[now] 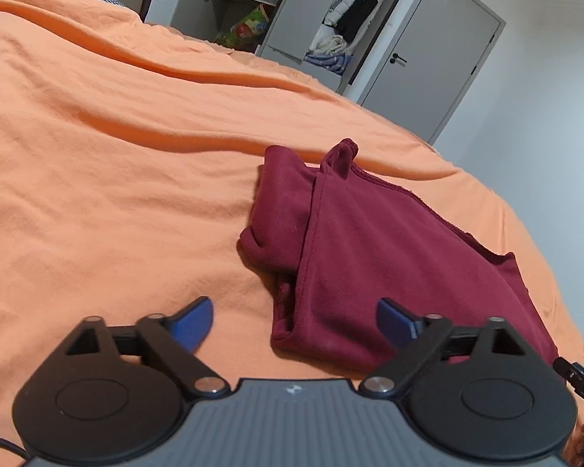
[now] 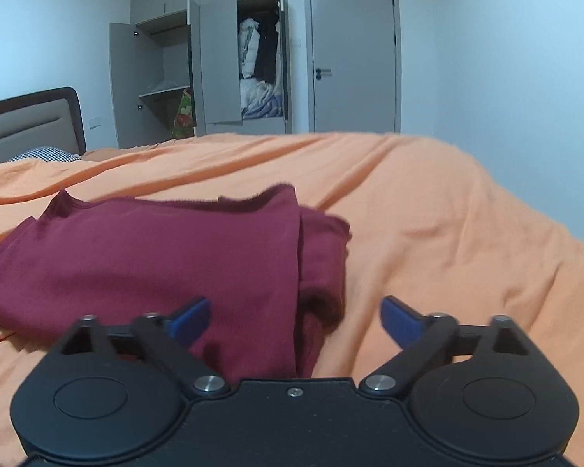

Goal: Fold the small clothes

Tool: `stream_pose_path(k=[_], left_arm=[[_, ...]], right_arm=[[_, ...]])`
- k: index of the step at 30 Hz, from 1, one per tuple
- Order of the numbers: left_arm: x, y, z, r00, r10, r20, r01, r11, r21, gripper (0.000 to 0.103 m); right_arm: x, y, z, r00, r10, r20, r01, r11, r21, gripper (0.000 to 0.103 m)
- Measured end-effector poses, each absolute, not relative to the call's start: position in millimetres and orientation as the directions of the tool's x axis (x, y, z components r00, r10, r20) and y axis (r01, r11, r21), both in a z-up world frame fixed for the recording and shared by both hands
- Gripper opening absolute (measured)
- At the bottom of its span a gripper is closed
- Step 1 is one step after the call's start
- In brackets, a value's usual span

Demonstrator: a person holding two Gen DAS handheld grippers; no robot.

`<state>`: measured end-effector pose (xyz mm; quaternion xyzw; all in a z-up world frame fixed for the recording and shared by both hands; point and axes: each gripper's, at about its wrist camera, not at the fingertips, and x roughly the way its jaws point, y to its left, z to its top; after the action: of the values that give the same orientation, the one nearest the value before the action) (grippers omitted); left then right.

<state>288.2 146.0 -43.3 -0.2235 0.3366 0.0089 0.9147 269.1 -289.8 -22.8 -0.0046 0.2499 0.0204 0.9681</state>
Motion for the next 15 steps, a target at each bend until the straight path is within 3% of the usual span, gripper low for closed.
stream_pose_path(k=[2,9,15], left_arm=[[288.8,142.1,-46.4,0.776,-0.123,-0.619,-0.174,0.901,-0.398,0.102],[290.2,128.2,-53.2,0.784,-0.06,-0.617,-0.218,0.905,-0.366,0.103],[283.2,129.4,-51.3,0.784,-0.134,-0.607,-0.193,0.875,-0.443,0.103]], right_arm=[[278.0,-284.1,-17.8,0.882,0.024,-0.471,-0.042,0.999,-0.029,0.102],[336.2,-246.9,-4.9,0.879,0.116,-0.463,-0.154,0.987,-0.043,0.102],[401.1,-188.7,-8.4,0.847,0.185,-0.498,-0.278,0.953,-0.12,0.102]])
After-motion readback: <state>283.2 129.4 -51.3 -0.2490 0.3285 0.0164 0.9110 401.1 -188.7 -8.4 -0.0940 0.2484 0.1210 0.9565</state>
